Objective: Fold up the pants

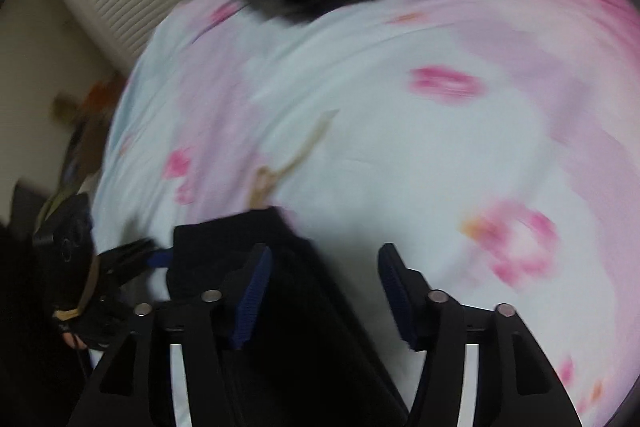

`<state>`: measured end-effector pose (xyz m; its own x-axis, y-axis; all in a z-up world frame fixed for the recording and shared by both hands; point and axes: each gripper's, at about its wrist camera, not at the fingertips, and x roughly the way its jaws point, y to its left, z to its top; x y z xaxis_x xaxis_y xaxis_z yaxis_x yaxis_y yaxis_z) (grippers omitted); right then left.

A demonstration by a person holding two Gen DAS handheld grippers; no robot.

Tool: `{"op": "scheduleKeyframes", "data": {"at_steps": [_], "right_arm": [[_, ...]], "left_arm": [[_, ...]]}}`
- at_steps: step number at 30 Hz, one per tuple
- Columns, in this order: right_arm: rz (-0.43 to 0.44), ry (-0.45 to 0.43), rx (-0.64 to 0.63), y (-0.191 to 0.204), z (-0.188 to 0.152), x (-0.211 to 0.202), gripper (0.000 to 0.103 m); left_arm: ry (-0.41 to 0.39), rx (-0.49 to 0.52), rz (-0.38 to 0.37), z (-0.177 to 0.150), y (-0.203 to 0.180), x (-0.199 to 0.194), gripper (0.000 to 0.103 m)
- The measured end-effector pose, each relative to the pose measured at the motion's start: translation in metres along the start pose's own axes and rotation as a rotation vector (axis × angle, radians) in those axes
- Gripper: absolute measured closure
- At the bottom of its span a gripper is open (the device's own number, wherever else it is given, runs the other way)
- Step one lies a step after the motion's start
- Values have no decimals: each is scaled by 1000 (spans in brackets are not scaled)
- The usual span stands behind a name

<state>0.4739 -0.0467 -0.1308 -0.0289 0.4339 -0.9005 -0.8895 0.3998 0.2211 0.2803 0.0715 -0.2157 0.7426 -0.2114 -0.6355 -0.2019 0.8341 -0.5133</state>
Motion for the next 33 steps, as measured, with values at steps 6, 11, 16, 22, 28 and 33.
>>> {"op": "scheduleKeyframes", "data": {"at_steps": [6, 11, 16, 22, 28, 33], "right_arm": [[148, 201, -59, -4, 28, 52, 42], [294, 265, -63, -4, 40, 66, 42], [323, 356, -90, 5, 39, 90, 29], [328, 388, -69, 15, 33, 118, 31], [237, 292, -77, 17, 23, 94, 67], [129, 180, -153, 39, 17, 57, 70]], "left_arm": [[8, -7, -11, 2, 2, 4, 35], [10, -16, -19, 1, 5, 7, 33], [12, -15, -22, -1, 9, 9, 33], [17, -13, -31, -4, 12, 12, 33], [14, -8, -45, -1, 10, 8, 33], [-27, 38, -56, 5, -3, -7, 33]]}}
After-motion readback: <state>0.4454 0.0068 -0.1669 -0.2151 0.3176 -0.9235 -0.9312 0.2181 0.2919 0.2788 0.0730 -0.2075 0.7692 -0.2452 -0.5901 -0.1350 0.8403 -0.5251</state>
